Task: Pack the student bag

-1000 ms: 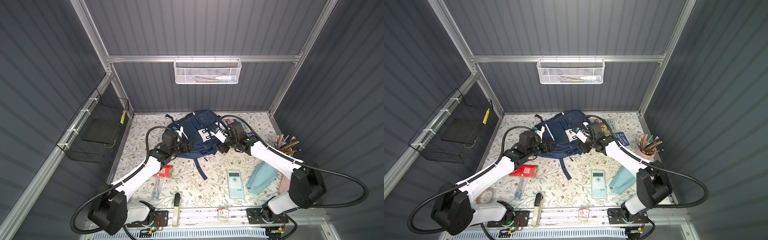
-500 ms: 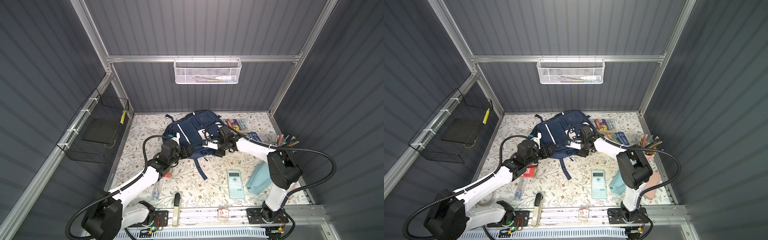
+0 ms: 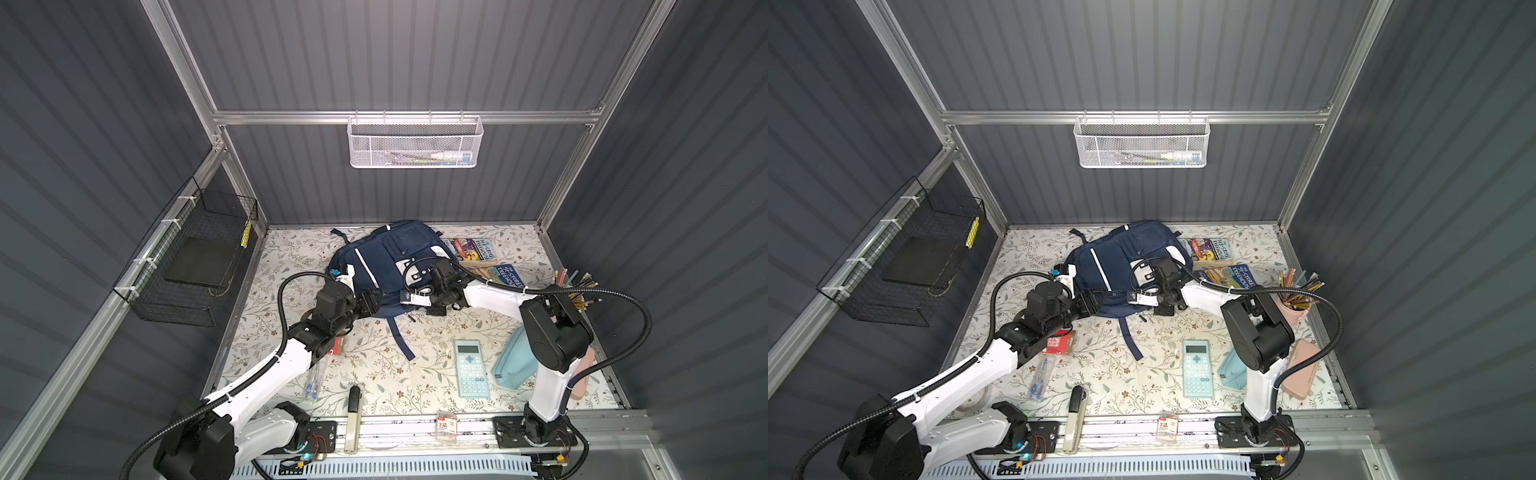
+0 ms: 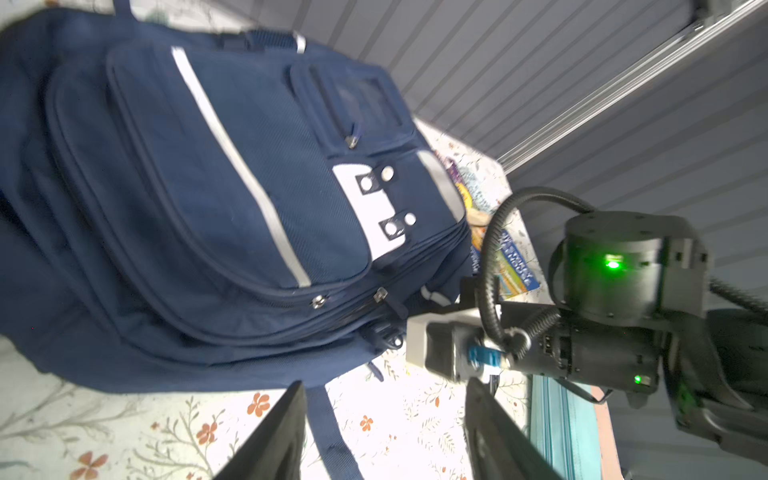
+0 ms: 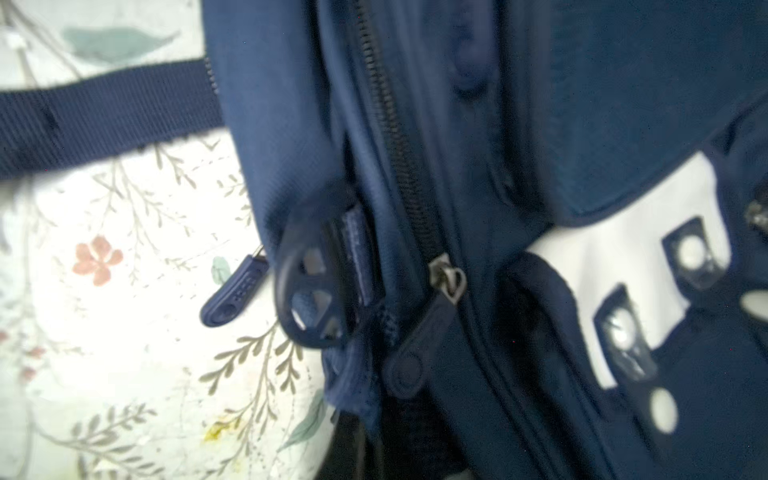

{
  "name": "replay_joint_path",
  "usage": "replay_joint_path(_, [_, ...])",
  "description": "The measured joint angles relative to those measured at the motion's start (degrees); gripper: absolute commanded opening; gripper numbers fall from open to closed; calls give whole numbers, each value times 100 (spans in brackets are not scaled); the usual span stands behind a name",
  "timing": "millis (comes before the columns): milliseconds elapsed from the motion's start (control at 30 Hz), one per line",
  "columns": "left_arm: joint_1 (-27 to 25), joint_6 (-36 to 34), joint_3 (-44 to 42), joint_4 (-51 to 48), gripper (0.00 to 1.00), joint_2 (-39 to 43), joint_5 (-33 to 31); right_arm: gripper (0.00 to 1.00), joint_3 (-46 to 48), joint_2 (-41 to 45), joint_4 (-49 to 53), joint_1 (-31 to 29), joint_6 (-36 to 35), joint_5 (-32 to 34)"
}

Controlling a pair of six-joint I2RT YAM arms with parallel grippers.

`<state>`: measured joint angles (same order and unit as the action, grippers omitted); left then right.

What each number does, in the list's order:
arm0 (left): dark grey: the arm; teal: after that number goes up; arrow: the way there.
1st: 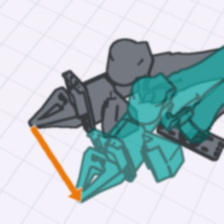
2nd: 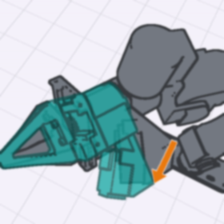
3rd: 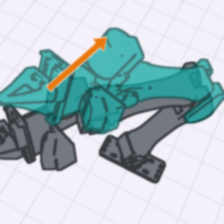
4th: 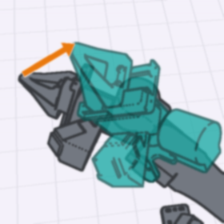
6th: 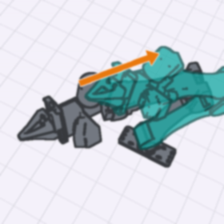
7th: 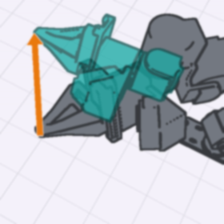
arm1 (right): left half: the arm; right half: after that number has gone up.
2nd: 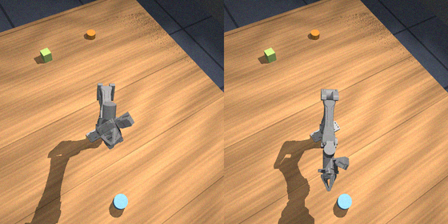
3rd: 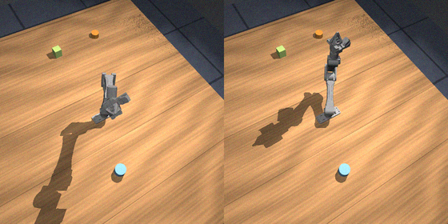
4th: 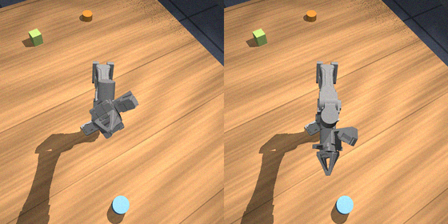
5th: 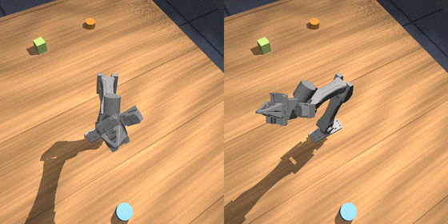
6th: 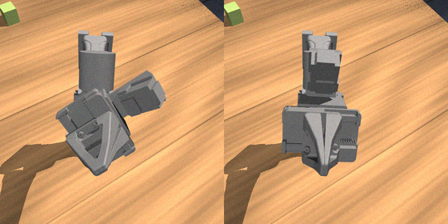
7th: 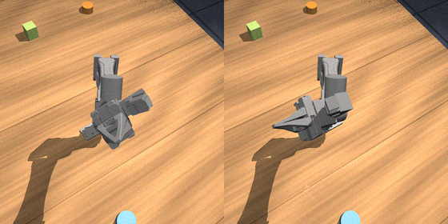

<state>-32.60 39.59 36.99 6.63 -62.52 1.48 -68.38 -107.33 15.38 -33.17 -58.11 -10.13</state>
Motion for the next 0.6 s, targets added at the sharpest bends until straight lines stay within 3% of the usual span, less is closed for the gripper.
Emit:
replay_joint_path(133, [-138,-98,-136,85,55,-101,-81,0,-361,111,520,-2,219,-501])
replay_joint_path(367, [-1237,-260,-385,813,54,-951,-485,0,-796,129,1097,-2,437,-984])
replay_joint_path(467, [-1320,-271,-752,1456,47,-1150,-654,0,-850,149,1294,-2,516,-1165])
replay_joint_path(600, [-1377,-446,-986,1845,53,-1281,-896,0,-852,280,1471,26,586,-1425])
